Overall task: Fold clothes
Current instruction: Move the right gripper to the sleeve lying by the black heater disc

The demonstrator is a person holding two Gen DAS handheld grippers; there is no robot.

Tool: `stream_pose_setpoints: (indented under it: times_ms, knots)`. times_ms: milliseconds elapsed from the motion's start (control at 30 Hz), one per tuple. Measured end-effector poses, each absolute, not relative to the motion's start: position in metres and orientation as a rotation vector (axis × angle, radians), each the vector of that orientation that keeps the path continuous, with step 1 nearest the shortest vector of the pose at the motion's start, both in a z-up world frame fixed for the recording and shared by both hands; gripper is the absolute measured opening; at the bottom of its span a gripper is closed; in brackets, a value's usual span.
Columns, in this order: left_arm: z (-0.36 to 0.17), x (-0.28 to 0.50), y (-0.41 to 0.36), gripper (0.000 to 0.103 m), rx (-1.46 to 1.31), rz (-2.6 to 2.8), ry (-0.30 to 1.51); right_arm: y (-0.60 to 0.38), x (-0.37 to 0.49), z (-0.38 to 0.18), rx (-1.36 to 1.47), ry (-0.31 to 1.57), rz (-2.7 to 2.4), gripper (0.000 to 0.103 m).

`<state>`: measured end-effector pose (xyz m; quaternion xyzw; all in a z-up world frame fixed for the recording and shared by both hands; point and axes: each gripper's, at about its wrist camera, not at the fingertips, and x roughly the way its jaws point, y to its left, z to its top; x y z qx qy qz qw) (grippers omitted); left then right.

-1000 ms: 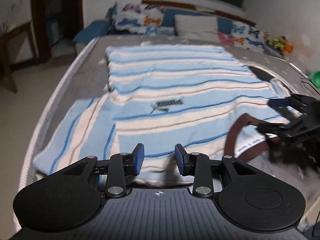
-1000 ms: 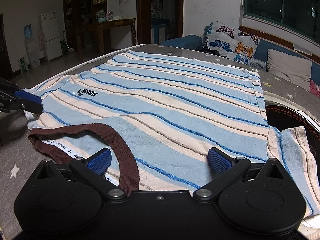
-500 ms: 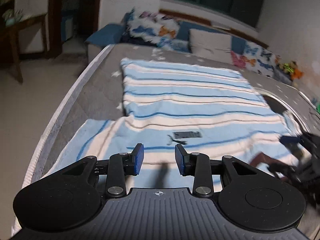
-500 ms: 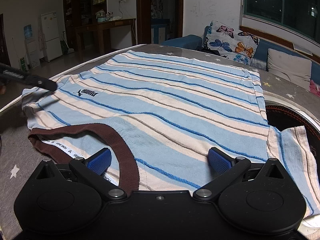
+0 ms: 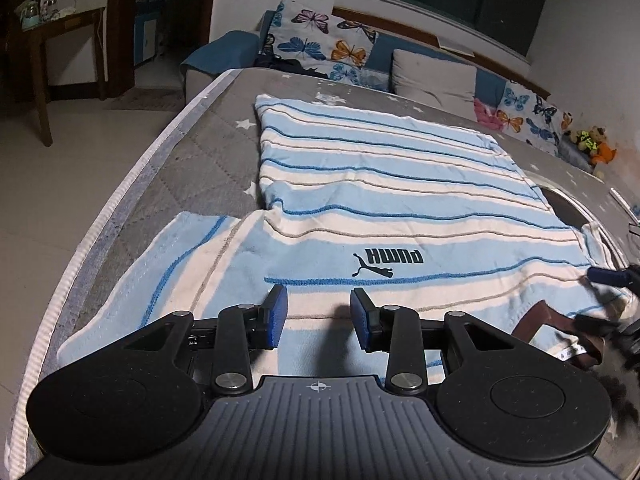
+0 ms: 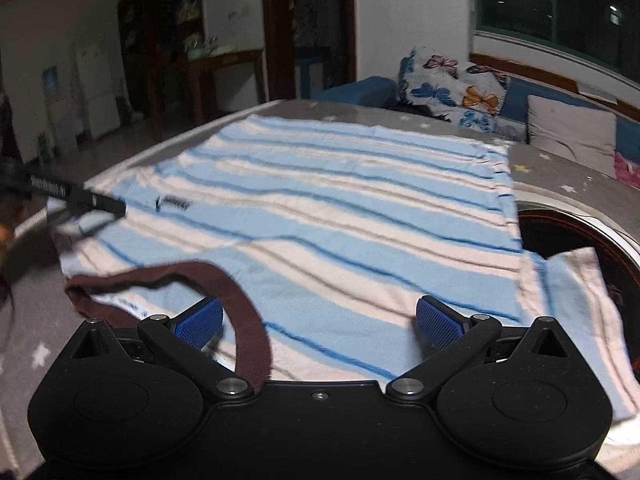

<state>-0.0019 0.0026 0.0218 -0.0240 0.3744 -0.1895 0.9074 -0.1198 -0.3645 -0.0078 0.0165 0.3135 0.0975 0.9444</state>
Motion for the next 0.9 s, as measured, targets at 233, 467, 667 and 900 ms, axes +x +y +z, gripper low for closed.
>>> stream_pose_setpoints:
  times_ms: [233,467,667,900]
  knots:
    - [0.021,-0.005,0.000,0.037,-0.052,-0.392,0.771,-0.414,-0.131,-0.002,0.149,0.650,0.131,0.103]
    - [0.021,-0.003,0.005,0.037,-0.079,-0.402,0.776,-0.457,-0.143,0.001,0.238,0.660,0.057,0.103]
    - [0.021,-0.005,0.005,0.037,-0.078,-0.401,0.774,-0.463,-0.155,-0.003,0.240,0.656,-0.030,0.103]
    - [0.023,-0.003,0.006,0.038,-0.071,-0.399,0.776,-0.460,-0.128,0.010,0.229,0.616,0.020,0.103]
